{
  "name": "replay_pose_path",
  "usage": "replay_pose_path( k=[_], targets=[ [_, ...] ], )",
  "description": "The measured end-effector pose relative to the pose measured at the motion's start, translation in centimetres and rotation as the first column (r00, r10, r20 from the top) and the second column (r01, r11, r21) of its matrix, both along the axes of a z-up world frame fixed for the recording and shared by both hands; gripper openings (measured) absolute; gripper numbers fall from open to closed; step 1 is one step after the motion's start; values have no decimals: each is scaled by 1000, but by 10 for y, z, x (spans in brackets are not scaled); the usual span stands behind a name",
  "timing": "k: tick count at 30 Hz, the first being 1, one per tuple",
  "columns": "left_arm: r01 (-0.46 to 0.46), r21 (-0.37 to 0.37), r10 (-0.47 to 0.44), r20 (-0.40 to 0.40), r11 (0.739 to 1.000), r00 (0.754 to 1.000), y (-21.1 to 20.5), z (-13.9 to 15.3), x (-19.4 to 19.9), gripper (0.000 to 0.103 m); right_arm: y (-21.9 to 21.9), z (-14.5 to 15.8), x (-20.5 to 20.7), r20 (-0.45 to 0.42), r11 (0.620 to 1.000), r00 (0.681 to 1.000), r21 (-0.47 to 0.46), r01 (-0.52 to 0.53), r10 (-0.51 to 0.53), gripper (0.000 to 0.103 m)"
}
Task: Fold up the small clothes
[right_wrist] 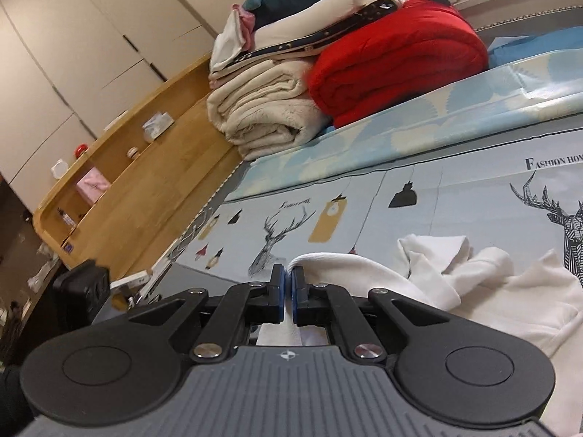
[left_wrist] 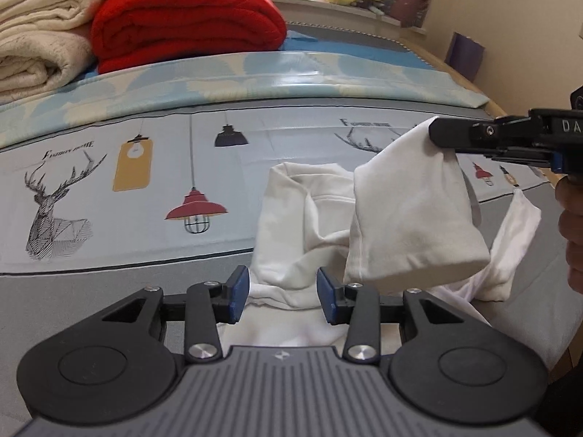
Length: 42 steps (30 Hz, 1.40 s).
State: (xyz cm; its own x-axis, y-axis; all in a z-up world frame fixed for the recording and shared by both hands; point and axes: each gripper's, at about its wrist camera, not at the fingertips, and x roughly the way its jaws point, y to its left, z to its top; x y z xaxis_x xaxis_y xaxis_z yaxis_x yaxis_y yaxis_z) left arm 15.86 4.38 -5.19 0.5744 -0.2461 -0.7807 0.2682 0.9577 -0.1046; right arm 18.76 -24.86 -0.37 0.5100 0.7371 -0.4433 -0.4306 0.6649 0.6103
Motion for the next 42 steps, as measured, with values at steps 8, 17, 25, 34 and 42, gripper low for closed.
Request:
replay_pose_path(
  k=[8,17,25,34,42],
  targets=[
    [39,-106,-39,8,994,999,3,6,1,51,6,-10,19,-30,998,998,-8,63,-63,3],
    [241,-115,-222,158,964,962,-49,15,-26,84,6,-10,21,-41,999,998,-13,51,-51,3],
    [209,-10,-202,220,978,955,-76,6,-24,77,5,-9,21,-43,999,998,-12,37,-37,3],
    [49,92,-71,247,995,967,-42,2,2,5,11,-23,23,-96,995,994,-93,40,-49,7],
    [-516,28,506,155,856,849,123,5,54,5,-6,-18,23,-35,969,980,-158,188,-196,54]
  ],
)
